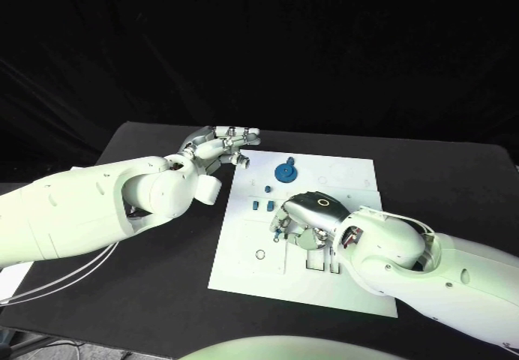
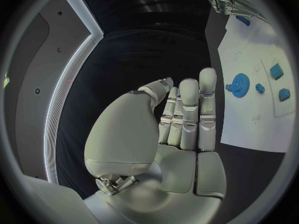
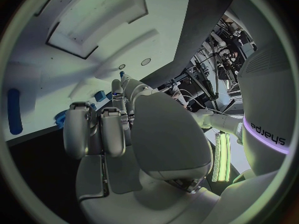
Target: Assemble the parts on the task board
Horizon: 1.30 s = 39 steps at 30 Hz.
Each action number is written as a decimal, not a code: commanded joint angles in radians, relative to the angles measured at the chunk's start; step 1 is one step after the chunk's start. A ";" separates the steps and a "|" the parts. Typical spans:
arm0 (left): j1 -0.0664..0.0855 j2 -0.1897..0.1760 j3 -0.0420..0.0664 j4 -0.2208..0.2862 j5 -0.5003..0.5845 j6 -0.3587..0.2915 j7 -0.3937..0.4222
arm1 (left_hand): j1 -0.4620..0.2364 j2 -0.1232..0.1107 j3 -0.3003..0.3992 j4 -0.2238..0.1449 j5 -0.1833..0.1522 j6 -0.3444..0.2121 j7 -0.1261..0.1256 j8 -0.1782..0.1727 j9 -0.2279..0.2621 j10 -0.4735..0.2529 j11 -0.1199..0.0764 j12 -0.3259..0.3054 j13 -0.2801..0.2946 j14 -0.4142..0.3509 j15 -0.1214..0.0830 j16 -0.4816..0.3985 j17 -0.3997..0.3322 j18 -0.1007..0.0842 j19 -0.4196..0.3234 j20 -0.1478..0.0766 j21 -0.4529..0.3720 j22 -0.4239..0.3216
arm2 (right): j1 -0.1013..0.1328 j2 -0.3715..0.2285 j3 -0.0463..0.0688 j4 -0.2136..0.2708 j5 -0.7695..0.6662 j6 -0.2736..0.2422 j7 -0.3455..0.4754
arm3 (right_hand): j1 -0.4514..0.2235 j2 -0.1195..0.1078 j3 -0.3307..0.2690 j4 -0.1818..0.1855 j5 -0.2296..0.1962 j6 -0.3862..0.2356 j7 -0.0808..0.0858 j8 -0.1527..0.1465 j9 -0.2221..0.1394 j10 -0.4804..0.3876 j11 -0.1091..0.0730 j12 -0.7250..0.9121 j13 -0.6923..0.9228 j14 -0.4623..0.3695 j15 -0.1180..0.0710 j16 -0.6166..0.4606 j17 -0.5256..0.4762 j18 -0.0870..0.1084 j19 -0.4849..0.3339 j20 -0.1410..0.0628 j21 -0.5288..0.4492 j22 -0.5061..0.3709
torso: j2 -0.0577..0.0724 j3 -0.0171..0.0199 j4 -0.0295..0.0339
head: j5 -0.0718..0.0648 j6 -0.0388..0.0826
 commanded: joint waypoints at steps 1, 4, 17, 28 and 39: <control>0.000 0.001 0.001 0.003 -0.003 0.020 0.006 | 0.003 0.011 -0.006 0.001 -0.001 -0.006 -0.002 0.003 -0.001 -0.007 0.001 0.006 -0.001 -0.004 0.001 -0.003 -0.001 0.020 -0.009 0.000 -0.003 -0.001 | -0.002 0.003 -0.001 -0.003 -0.010 0.035 0.007 | -0.009 0.002 0.005 0.000 -0.002 0.001 0.008 -0.001 0.001 -0.002 -0.004 0.003 0.001 0.064 0.002 0.006 0.041 0.004 0.000 0.005 0.002 -0.001 | 0.000 -0.0003 0.0010 | 0.000 -0.002; 0.000 0.001 0.001 0.003 -0.003 0.020 0.005 | 0.003 0.011 -0.006 0.001 -0.001 -0.006 -0.002 0.003 -0.001 -0.007 0.001 0.006 -0.001 -0.004 0.001 -0.003 -0.001 0.020 -0.009 0.000 -0.003 -0.001 | -0.002 0.004 -0.002 -0.005 -0.010 0.039 0.006 | -0.009 0.002 0.005 0.000 -0.002 0.001 0.008 -0.001 0.001 -0.002 -0.004 0.003 0.001 0.064 0.002 0.006 0.041 0.004 0.000 0.005 0.002 -0.001 | 0.000 -0.0003 0.0009 | 0.001 -0.003; 0.000 -0.001 0.001 0.004 -0.003 0.023 0.004 | 0.003 0.011 -0.006 0.001 -0.001 -0.006 -0.002 0.003 -0.001 -0.007 0.001 0.006 -0.001 -0.004 0.001 -0.003 -0.001 0.020 -0.009 0.000 -0.003 -0.001 | -0.005 0.013 -0.006 -0.017 -0.026 0.048 -0.001 | -0.009 0.002 0.005 0.000 -0.002 0.001 0.008 -0.001 0.001 -0.002 -0.004 0.003 0.001 0.064 0.002 0.006 0.041 0.004 0.000 0.005 0.002 -0.001 | 0.000 -0.0004 0.0014 | 0.002 -0.006; 0.000 -0.002 0.001 0.004 -0.004 0.025 0.002 | 0.003 0.011 -0.006 0.001 -0.001 -0.006 -0.002 0.003 -0.001 -0.007 0.001 0.006 -0.001 -0.004 0.001 -0.003 -0.001 0.020 -0.009 0.000 -0.003 -0.001 | -0.008 0.021 -0.012 -0.024 -0.034 0.076 -0.015 | -0.037 -0.009 0.007 -0.002 -0.003 -0.013 0.011 -0.005 -0.002 -0.015 0.000 0.001 -0.001 0.064 0.006 0.006 0.039 0.005 -0.004 0.008 -0.002 -0.005 | 0.000 -0.0006 0.0005 | 0.004 -0.009; 0.000 -0.002 0.001 0.003 -0.004 0.024 -0.002 | 0.003 0.011 -0.006 0.001 -0.001 -0.006 -0.002 0.003 -0.001 -0.007 0.001 0.006 -0.001 -0.004 0.001 -0.003 -0.001 0.020 -0.009 0.000 -0.003 -0.001 | -0.008 0.017 -0.015 -0.031 -0.033 0.055 -0.028 | -0.106 -0.047 -0.001 0.007 0.005 -0.132 0.026 -0.006 -0.033 -0.152 0.030 0.003 -0.005 0.058 0.030 -0.005 0.020 0.014 -0.029 0.030 -0.032 -0.043 | -0.001 -0.0004 0.0015 | 0.001 -0.010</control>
